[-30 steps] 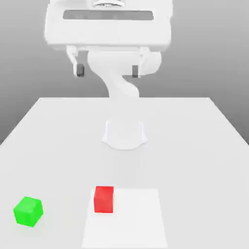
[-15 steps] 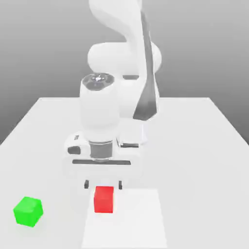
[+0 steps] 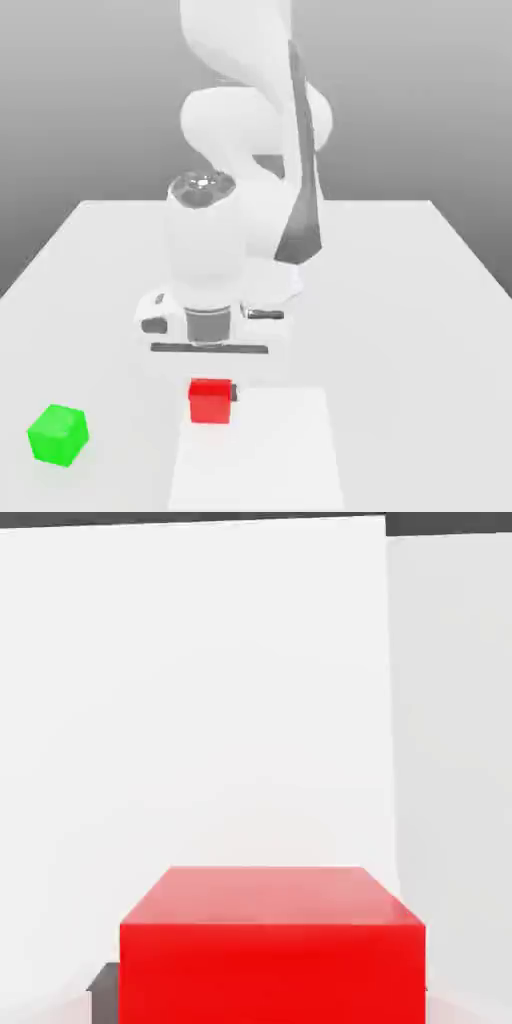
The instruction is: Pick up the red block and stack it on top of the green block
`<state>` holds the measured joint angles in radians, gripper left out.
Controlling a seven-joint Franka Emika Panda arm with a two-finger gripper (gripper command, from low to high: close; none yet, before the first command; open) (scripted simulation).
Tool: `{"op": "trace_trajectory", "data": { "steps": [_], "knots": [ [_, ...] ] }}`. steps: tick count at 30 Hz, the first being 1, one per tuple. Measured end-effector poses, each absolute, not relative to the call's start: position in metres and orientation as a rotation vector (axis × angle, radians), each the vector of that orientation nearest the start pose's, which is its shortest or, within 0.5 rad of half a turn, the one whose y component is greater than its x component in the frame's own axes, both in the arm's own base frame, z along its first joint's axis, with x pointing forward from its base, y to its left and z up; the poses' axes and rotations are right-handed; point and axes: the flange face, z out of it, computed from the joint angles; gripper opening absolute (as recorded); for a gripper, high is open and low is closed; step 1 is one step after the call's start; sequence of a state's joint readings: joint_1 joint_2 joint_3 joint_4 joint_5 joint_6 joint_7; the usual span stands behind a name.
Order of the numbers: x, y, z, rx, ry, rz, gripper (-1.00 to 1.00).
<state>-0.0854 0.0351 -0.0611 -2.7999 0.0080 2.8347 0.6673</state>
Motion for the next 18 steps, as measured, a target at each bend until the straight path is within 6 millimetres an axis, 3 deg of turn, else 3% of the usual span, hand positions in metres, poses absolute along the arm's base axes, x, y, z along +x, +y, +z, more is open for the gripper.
{"op": "trace_trajectory", "data": {
  "steps": [4, 7, 12, 16, 18],
  "knots": [
    [0.385, -0.079, 0.215, -2.757, 1.504, 0.001, -1.00],
    [0.391, -0.127, 0.222, -2.554, 1.826, 0.001, -1.00],
    [0.399, -0.190, 0.234, -2.193, 2.246, 0.001, -1.00],
    [0.399, -0.241, 0.244, -1.862, 2.529, 0.000, -1.00],
    [0.400, -0.252, 0.233, -1.779, 2.587, -0.001, -1.00]
  ]
}}
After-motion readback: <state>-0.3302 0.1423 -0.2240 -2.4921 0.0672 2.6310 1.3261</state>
